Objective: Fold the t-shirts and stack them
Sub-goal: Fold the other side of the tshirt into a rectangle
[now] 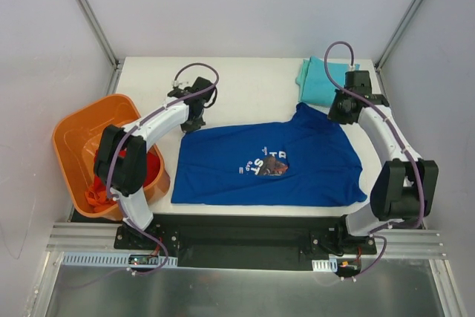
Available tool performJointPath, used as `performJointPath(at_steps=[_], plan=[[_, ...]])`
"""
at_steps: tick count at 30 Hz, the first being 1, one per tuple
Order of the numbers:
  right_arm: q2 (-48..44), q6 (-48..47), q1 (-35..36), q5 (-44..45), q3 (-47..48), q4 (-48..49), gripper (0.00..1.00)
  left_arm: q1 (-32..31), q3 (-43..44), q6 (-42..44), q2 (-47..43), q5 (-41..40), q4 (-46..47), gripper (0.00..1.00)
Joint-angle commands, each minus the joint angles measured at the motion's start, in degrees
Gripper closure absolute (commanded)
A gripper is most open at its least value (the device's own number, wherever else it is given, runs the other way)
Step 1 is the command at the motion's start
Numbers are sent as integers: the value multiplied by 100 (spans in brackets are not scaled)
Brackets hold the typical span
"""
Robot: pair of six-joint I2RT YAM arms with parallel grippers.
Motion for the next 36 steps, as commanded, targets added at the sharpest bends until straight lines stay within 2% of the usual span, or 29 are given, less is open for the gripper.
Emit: performJointPath(at_steps=[1,7,19,28,36], plan=[[-1010,62,64,405,-575,-313,99,-126,-490,-318,-654,-339,-49,100],[-2188,246,64,1038,-1157,-999,99,-346,-1202,-538,-1313,-463,126,100],[-3323,449,55,1707,-1834,-2142,99,-575,-2230,-916,-2175,-463,276,100],[-3632,440,-24,1882,-1738,-2731,99,-645,-2547,-987,-2579,-446,285,100],[-3799,501,-50,1593,-1869,-3250,92,-715,-2758,-1031,-2676,-252,285,100]])
